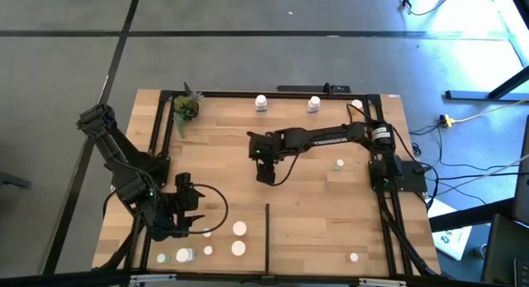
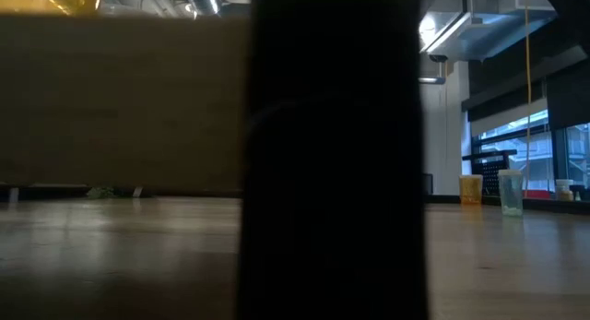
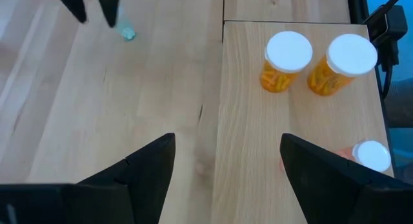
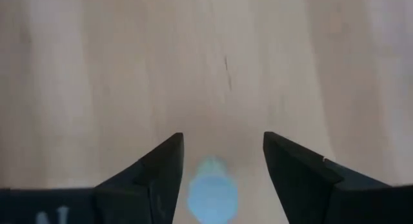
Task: Pick and place medicine bottles onto shelf by color
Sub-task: Put the bottom green pill bottle on the shelf aligned with the other green pill bottle
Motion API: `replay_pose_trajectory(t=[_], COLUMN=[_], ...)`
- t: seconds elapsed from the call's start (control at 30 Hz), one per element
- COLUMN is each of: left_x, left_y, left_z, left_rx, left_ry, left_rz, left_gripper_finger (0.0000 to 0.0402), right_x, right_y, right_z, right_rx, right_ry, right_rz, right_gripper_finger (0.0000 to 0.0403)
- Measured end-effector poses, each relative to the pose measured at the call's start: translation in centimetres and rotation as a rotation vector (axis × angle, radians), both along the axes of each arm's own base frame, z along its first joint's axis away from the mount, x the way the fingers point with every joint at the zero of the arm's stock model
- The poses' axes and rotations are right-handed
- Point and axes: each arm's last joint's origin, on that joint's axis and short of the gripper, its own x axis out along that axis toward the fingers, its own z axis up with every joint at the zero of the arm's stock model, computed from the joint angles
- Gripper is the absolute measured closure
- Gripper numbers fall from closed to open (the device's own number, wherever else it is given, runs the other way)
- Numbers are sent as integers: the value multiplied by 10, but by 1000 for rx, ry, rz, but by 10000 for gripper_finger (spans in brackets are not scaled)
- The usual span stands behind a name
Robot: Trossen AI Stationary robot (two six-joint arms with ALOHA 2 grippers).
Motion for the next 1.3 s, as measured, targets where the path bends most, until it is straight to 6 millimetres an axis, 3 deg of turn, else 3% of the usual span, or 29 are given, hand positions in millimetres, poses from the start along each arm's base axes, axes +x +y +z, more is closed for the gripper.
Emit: replay_pose_trajectory(t=[0.47,0.87,1.07,1.3], left_x=[8,10,17,31], left_y=[11,14,25,43], left_z=[0,0,2,4], left_rx=[38,67,133,215], left_ry=[-20,-30,-39,-18], left_rz=[80,91,105,86], left_gripper_finger=[128,128,128,128], right_x=[6,-3,-33,-72], right_y=[8,37,56,86], right_z=[81,114,173,218], right_rx=[-175,-175,-224,-222], right_ry=[-73,-57,-148,-220], right_rz=[6,70,45,43], right_gripper_finger=[188,188,188,188])
